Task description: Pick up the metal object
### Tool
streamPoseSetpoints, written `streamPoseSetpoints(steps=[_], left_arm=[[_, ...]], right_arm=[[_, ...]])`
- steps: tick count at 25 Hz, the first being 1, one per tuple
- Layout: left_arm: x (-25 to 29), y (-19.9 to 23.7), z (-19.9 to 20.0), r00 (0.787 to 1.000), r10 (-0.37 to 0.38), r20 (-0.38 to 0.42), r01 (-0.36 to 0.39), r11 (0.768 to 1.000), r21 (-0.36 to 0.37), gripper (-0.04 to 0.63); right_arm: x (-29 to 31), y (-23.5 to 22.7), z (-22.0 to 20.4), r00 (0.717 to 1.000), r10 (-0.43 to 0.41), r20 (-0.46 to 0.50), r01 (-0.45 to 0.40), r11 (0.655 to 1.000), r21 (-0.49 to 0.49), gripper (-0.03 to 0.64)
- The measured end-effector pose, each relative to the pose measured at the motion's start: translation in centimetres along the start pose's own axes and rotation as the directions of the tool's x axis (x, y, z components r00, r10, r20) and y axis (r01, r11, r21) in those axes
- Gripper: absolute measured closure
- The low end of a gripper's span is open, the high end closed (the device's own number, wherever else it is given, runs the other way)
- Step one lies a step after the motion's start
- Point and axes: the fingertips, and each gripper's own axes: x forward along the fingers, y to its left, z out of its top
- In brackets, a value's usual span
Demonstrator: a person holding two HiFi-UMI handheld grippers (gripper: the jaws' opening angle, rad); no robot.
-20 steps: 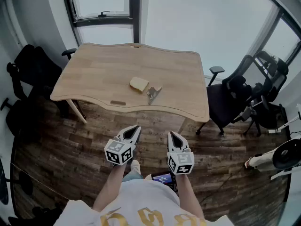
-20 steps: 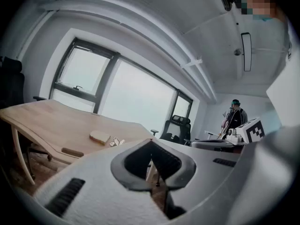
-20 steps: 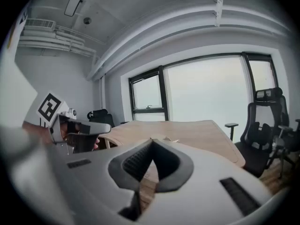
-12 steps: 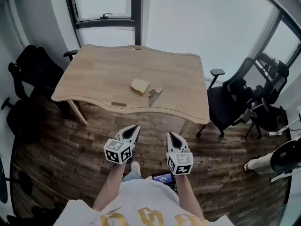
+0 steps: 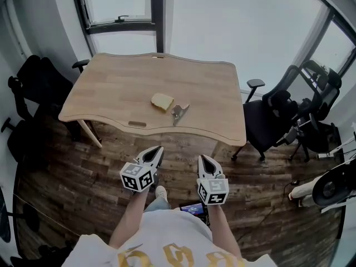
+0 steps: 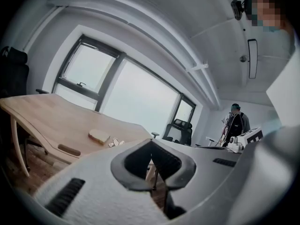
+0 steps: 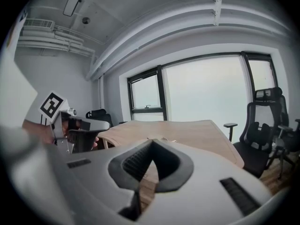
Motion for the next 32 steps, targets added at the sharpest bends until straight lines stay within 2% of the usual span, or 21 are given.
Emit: streamPoseSetpoints(steps=[10, 19, 26, 29, 32], left_arm=[[4.5, 3.4, 0.1, 0.999, 0.014, -0.037, -0.014, 1.0, 0.002, 0.575], [13.2, 10.8, 2.9, 0.998, -0.008, -0.055, 0.005, 0.998, -0.061, 0.575], [19.1, 17.1, 5.7, 0.997, -0.018, -0.076, 0.012, 0.997, -0.072, 0.575], [21.3, 19.1, 6.7, 0.997, -0.006, -0.072, 0.003, 0.999, -0.041, 0.575], [22.3, 20.5, 8.0, 0.999, 0.028, -0.031, -0.028, 1.0, 0.01, 0.575]], right_arm=[[5.5, -2.1, -0.3, 0.999, 0.009, -0.043, -0.009, 1.0, -0.002, 0.605], [15.7, -5.4, 1.0, 0.994, -0.018, -0.106, 0.018, 1.0, -0.005, 0.606], [23.5, -6.9, 2.3, 0.989, -0.058, -0.136, 0.06, 0.998, 0.014, 0.604], [25.8, -7.7, 2.5, 0.987, -0.079, -0.139, 0.083, 0.996, 0.022, 0.606], [26.9, -8.3, 2.3, 0.984, -0.102, -0.149, 0.108, 0.994, 0.03, 0.604]])
